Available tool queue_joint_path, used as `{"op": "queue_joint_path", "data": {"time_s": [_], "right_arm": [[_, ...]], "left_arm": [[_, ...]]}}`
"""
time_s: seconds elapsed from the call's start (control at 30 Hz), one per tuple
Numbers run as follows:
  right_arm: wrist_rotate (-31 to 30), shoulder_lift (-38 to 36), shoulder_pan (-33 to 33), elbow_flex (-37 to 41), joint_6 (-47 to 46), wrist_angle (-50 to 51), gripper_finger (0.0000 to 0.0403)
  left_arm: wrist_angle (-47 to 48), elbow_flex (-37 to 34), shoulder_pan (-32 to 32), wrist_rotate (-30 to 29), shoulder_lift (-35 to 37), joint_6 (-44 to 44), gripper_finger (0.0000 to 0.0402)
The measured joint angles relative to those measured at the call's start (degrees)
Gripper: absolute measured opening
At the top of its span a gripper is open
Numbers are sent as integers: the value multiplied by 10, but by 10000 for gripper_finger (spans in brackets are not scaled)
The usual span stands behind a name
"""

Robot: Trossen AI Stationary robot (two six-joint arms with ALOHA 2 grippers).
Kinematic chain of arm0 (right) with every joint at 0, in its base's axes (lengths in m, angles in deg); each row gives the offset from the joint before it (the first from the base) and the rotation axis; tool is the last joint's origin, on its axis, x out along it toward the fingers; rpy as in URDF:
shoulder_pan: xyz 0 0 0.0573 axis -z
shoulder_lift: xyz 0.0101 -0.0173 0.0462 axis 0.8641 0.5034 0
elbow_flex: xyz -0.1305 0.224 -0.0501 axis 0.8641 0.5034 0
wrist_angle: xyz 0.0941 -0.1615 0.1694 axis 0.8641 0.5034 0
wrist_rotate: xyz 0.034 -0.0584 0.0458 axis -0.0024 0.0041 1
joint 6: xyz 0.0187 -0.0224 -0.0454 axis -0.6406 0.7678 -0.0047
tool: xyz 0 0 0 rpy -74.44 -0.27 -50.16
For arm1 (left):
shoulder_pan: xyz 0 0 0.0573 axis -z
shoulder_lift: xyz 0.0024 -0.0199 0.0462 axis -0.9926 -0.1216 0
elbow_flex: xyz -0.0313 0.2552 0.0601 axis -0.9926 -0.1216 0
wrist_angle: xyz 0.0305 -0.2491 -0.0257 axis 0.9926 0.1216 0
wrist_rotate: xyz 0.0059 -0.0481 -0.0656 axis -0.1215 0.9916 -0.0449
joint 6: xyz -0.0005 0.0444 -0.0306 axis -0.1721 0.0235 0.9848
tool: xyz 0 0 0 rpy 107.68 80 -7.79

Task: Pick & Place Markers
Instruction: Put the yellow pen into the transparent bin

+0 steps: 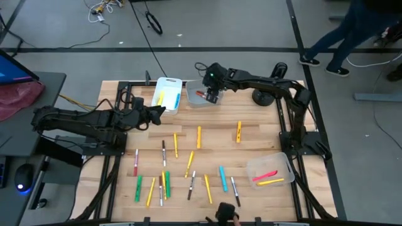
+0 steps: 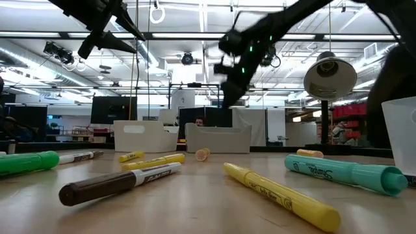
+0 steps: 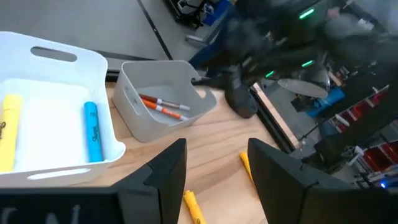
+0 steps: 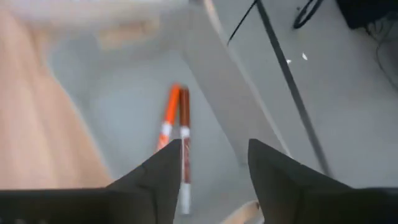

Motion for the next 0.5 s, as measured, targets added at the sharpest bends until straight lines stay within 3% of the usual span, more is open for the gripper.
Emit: {"op": "queue_joint_path", "data": {"time_s": [0.2, 0.5], "right_arm": [[0, -69, -50, -17, -177, 17, 190], [20, -118, -168, -17, -390, 35, 176]], "left_arm": [[8, 0, 0, 44, 0, -70, 177], [29, 0, 0, 182, 0, -149, 177]]}}
